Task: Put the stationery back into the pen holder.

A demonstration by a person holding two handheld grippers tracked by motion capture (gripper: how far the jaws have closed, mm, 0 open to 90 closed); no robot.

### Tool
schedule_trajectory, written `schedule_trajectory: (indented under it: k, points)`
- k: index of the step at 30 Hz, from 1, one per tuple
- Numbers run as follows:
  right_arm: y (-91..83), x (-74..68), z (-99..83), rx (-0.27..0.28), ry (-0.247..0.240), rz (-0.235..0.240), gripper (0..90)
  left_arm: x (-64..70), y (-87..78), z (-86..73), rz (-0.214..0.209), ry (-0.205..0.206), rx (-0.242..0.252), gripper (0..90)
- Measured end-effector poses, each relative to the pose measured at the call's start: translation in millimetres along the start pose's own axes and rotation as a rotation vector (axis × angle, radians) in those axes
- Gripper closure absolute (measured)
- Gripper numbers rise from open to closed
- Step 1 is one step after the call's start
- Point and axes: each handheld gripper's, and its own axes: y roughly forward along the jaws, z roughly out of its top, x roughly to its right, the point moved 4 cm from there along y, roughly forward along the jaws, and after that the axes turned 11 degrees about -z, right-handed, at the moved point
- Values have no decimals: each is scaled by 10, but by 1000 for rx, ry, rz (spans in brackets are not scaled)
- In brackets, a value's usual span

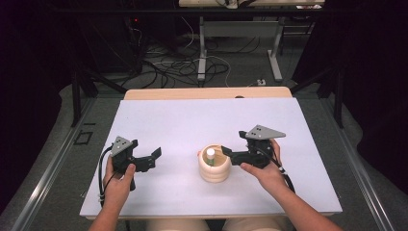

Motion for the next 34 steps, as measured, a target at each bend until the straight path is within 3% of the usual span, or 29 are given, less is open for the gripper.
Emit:
schedule_trajectory:
  k: [8,17,23,34]
  points:
    - [-101,377,-70,-5,44,-105,0,-5,-21,5,3,3,1,3]
    - [-161,848,-234,-42,102,-236,0,-8,-9,-1,8,-2,3,3]
    - [-151,1051,-371,-75,131,-298,0,-17,-12,-5,9,4,-3,3]
    - [-77,1259,-632,-141,163,-370,0,-29,-4,-5,13,1,-1,3]
